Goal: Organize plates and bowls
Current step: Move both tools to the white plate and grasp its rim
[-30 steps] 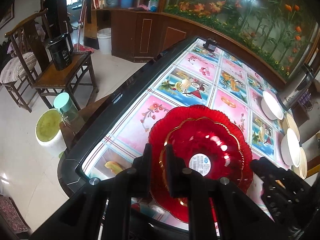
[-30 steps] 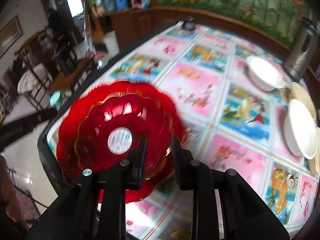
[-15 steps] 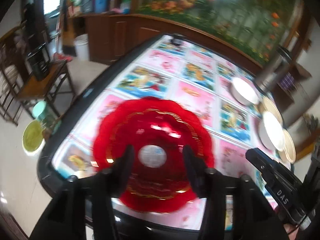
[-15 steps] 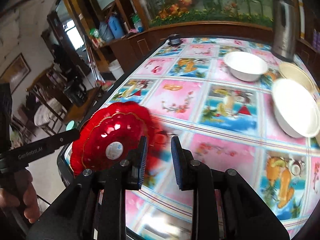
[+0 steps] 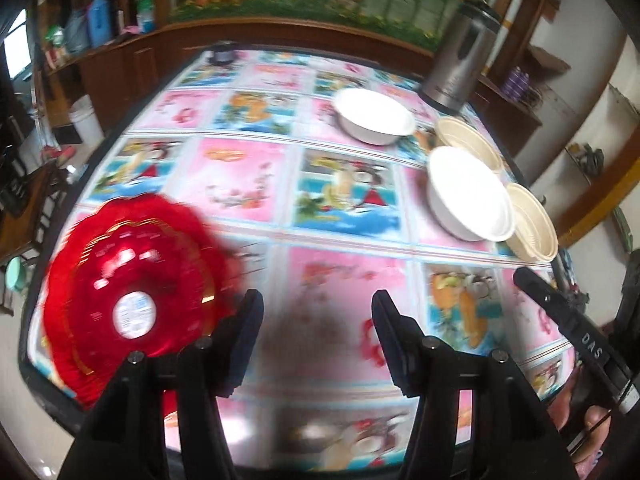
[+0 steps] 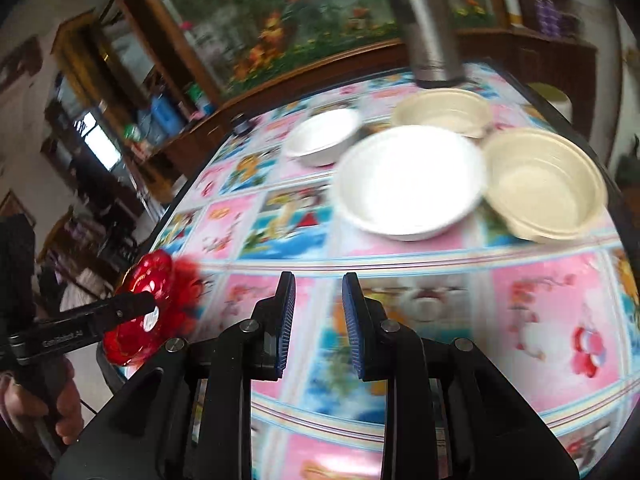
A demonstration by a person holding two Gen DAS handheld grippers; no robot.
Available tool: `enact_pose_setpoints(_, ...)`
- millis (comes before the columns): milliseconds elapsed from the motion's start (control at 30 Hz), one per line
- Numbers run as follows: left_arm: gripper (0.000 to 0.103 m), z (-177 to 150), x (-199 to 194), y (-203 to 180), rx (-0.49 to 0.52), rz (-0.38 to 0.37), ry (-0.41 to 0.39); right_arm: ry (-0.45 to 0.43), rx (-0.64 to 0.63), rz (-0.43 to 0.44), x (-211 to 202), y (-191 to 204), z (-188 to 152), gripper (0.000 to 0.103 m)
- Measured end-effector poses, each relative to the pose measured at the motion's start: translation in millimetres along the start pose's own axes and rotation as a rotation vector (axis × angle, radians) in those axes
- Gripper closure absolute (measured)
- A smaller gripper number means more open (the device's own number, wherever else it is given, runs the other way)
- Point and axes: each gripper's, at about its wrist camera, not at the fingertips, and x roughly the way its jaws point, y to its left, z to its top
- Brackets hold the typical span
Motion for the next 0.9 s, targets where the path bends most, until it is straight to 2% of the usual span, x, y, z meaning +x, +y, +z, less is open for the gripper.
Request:
enact_pose_setpoints(133, 0.046, 26, 19, -25, -0.002, -0.045, 0.04, -0.026, 0.088, 0.059, -8, -30, 7, 0.076)
enact_pose_setpoints(233, 0.046, 47, 32, -46, 0.015, -0.049, 0.042, -0.047, 0.155, 0.117, -9, -47, 16, 0.076)
enact_pose_setpoints(400, 0.046, 73, 59, -63, -0.013, -0.09, 0.11, -0.016, 0.324, 0.187, 5, -78, 29, 0.076)
enact_pose_setpoints(567, 0.046, 87, 74, -70, -0.038, -0.101, 0.119, 0.03, 0.4, 0.179, 18, -95, 33, 0.076)
enact_pose_setpoints(633, 0.046, 92, 80, -73, -0.046, -0.106, 0.125, 0.033, 0.421, 0.183, 19, -101, 33, 0.064)
enact_pose_setpoints(667, 0.046, 94, 83, -74, -0.046, -0.109, 0.134, 0.039, 0.444, 0.187, 19, -104, 33, 0.062)
enact_pose_setpoints(733, 0.046, 97, 91, -75, -0.056, -0.109, 0.143, 0.044, 0.461, 0.204, 21, -107, 36, 0.061)
enact_pose_setpoints(833, 0.046, 103, 102, -77, -0.065, -0.107, 0.158, 0.059, 0.473, 0.159, 28, -108, 40, 0.061)
enact_pose_setpoints(900, 0.046, 107, 106, -76, -0.075, -0.1, 0.157, 0.083, 0.502, 0.178, 36, -111, 41, 0.061)
